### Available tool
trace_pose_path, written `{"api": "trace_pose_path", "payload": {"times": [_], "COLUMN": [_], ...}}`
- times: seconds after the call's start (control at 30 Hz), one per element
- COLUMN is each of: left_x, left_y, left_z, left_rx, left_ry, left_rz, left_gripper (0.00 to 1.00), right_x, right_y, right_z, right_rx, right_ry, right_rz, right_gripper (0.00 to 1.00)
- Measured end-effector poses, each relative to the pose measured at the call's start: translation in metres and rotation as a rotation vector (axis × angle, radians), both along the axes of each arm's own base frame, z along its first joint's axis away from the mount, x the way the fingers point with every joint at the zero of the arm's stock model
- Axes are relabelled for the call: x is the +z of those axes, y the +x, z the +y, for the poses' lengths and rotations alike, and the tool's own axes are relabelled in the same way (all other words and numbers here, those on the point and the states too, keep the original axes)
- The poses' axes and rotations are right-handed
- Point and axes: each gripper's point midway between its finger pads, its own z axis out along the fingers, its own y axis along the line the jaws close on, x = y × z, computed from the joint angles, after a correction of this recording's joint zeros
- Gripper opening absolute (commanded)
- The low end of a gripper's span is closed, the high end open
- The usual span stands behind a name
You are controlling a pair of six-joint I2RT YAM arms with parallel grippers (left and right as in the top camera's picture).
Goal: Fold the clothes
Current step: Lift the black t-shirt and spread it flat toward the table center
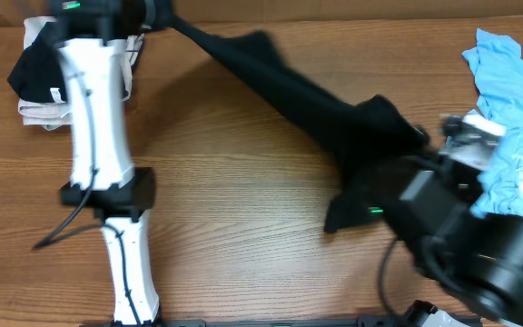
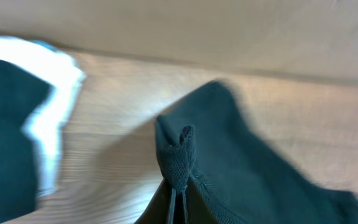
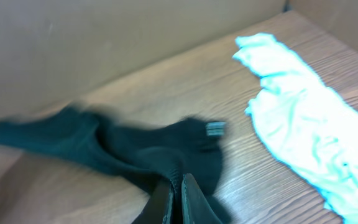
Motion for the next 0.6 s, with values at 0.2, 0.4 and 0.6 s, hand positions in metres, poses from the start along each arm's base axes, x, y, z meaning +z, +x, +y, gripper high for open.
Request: {"api": "trace_pose_path", "payload": {"times": [0.2,0.4,0.6], "left_x": [0.097,0.163,0.203], "left_y": [-0.058,-0.120,-0.174], "left_z": [0.032,0.028,0.034], "left_rx": [0.061,0.036,0.065], "left_ry": [-0.002,0.013,0.060], "left_rz": [-0.187,-0.339,-0.441], "left_gripper": [0.04,0.04,0.04], "right_x": [0.058,0.118,0.147], "right_y": [-0.017,-0.056,-0.094], "right_z": [-0.042,-0.070,-0.086], "right_rx": [-0.028,0.039,0.139], "right_ry": [0.067,0.149,0.214], "right_rz": [-0.117,-0.247,-0.326], "right_gripper": [0.04,0.04,0.04]}}
